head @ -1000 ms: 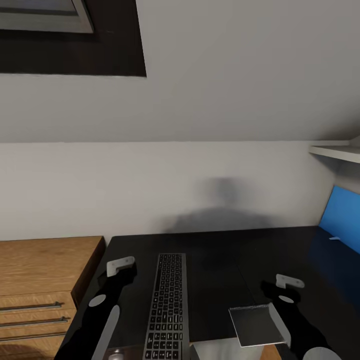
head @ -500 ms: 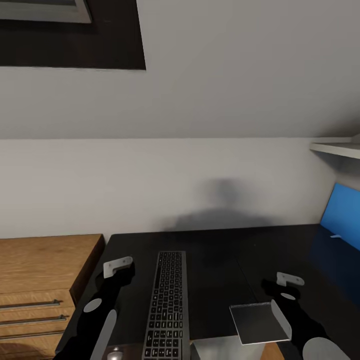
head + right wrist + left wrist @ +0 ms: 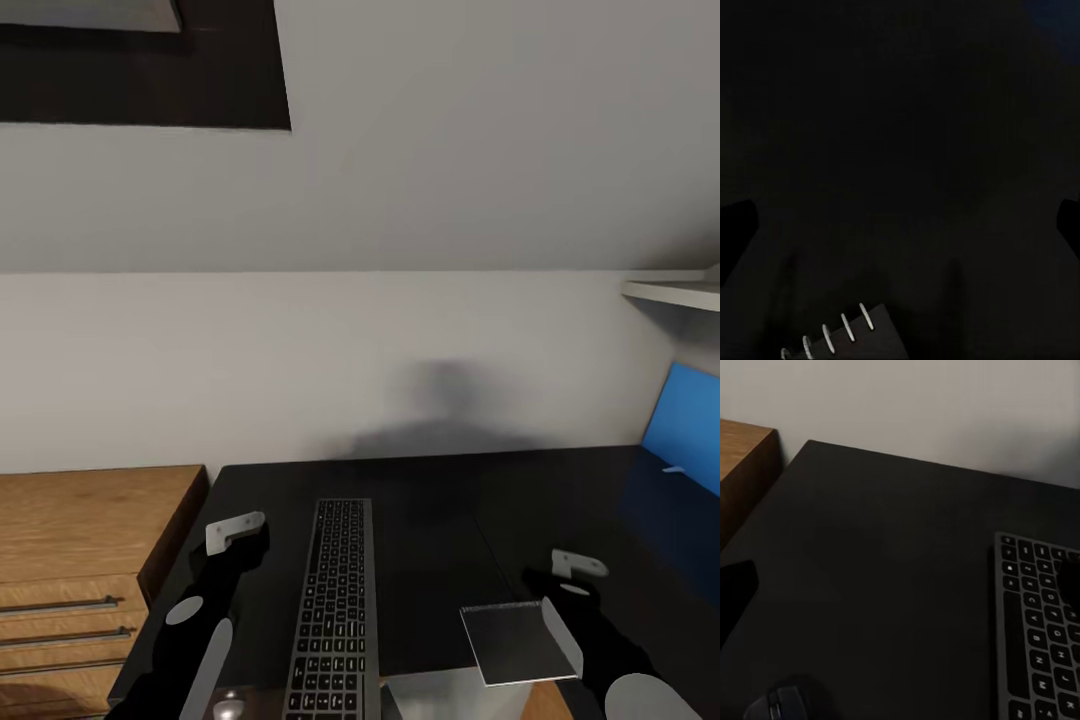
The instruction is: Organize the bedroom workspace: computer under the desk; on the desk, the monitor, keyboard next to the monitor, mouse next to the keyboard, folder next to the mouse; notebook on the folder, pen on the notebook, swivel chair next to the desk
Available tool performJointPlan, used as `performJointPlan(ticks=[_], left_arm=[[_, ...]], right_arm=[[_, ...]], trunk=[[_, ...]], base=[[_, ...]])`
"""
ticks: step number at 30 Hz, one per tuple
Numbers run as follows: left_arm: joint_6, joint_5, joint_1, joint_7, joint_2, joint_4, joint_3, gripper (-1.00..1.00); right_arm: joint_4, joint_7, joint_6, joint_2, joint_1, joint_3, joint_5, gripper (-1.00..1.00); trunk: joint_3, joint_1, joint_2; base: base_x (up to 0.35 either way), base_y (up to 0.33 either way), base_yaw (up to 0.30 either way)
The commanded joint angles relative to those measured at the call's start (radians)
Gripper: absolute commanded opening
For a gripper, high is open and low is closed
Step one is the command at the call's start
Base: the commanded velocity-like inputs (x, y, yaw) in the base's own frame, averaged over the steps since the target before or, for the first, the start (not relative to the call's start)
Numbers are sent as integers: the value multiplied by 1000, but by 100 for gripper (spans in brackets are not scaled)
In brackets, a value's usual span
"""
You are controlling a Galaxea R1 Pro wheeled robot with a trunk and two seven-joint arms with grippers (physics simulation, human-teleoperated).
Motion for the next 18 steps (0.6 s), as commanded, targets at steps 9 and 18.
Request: performJointPlan(ticks=[9,18], left_arm=[[3,10,-1,10,0,-1,-2,100],[3,10,-1,10,0,-1,-2,100]], right_arm=[[-2,-5,34,-1,0,0,-9,100],[-1,-5,45,-2,0,-1,-10,100]], trunk=[[-30,35,-64],[-55,65,-120]], base=[[0,0,0],[0,0,0]])
